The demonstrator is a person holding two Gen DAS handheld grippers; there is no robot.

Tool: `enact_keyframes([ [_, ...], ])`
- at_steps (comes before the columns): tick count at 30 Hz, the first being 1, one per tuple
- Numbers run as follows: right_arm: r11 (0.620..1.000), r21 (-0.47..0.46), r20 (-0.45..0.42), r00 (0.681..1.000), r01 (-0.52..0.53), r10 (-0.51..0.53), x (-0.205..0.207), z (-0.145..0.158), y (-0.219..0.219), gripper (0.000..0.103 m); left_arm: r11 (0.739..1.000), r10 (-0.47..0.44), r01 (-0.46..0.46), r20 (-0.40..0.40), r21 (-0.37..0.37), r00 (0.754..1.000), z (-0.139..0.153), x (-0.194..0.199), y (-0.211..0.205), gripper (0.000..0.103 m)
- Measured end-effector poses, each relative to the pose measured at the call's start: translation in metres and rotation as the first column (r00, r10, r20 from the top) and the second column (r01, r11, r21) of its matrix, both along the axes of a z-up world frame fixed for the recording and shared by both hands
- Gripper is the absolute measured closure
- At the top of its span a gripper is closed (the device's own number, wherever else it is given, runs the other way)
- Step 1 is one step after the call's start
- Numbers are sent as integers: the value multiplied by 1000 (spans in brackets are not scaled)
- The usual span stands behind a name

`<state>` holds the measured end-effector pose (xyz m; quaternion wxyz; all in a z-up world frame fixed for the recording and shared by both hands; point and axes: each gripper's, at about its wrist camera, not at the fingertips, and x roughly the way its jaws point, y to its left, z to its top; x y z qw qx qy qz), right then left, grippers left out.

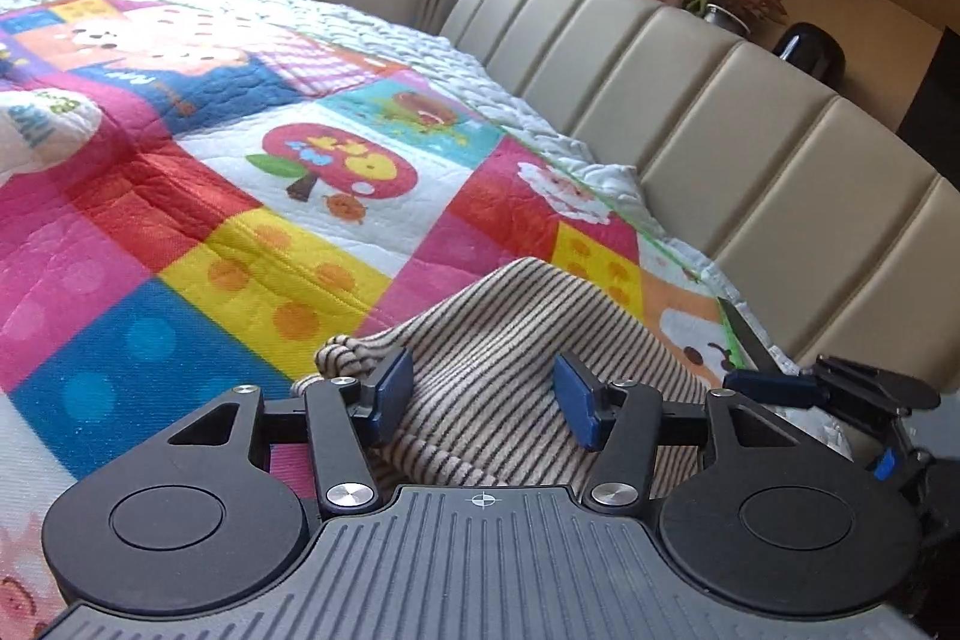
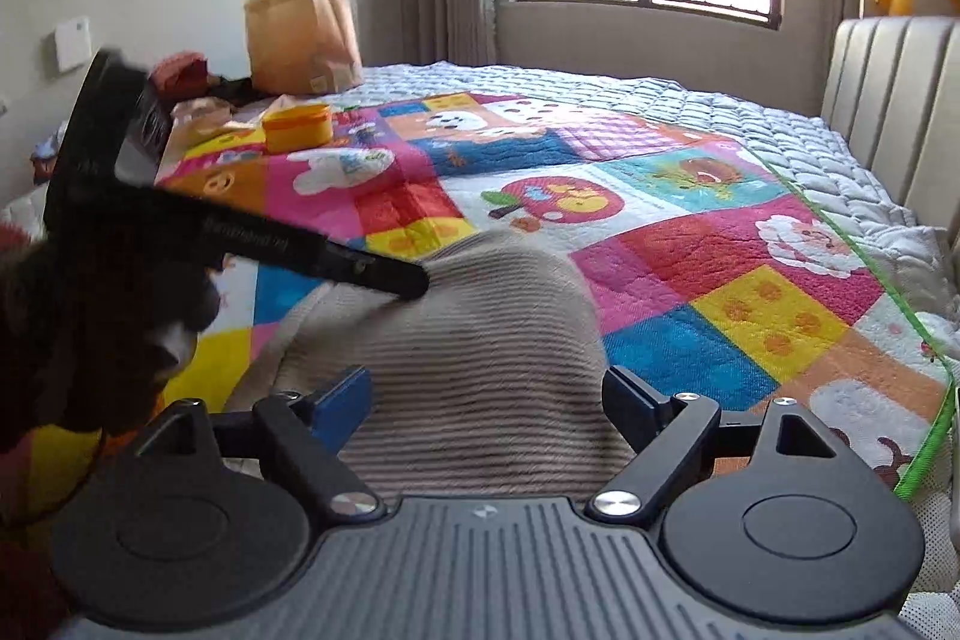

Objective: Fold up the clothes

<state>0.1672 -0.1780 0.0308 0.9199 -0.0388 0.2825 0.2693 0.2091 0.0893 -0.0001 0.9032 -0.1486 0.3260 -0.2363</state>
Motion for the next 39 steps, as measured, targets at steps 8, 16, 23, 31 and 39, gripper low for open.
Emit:
enact_keyframes([
  [8,999,-21,13,999,50,-50,67,13,6,34,999,-35,36,22,-5,999,-6,4,2,46],
  [16,997,15,-62,996,71,-70,95,-19,3,24,999,-38,39,46,-6,998,-16,10,3,44],
  [23,996,48,-80,994,74,-70,94,-28,-5,24,999,-50,51,58,-12,997,-17,11,3,43],
  [31,996,89,-133,991,12,0,46,-21,-28,23,999,-46,48,59,-22,997,-18,11,4,43],
  [39,983,175,-200,980,51,-16,12,-60,-25,23,999,-44,44,59,-3,997,-16,12,0,43],
])
